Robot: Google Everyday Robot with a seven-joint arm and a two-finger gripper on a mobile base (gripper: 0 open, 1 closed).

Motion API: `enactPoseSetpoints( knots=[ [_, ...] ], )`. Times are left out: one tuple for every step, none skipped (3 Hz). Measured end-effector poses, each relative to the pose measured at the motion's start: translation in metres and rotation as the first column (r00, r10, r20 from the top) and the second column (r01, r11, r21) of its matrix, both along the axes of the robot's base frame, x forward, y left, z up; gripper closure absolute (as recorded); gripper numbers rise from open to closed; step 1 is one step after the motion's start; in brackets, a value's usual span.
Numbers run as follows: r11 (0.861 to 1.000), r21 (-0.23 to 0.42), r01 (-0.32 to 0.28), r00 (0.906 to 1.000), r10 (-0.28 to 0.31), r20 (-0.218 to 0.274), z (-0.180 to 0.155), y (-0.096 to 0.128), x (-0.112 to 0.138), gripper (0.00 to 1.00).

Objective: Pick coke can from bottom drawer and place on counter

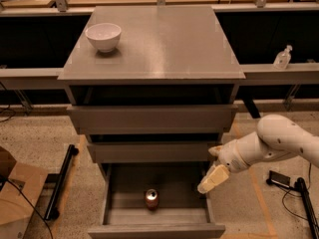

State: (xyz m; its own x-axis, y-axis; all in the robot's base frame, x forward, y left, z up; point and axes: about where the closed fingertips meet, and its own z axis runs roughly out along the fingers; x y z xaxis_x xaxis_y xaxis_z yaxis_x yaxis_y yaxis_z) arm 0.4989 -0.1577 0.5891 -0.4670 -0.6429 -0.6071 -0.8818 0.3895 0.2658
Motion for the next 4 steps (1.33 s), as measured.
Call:
enactPoseSetpoints(
  knots=[
    [0.997, 0.076, -0.02, 0.9998, 0.02, 0.002, -0.047, 0.026, 0.016, 0.0],
    [0.99, 0.141, 0.01, 0.9997, -0.007, -0.024, -0.115, 0.048, 0.029, 0.0],
    [0.988, 0.156, 0.017, 0.9983, -0.008, -0.058, -0.136, 0.052, 0.021, 0.0],
    [0.989, 0.141, 0.037, 0.9957, -0.025, -0.09, -0.152, 0.055, 0.024, 0.0]
  ],
)
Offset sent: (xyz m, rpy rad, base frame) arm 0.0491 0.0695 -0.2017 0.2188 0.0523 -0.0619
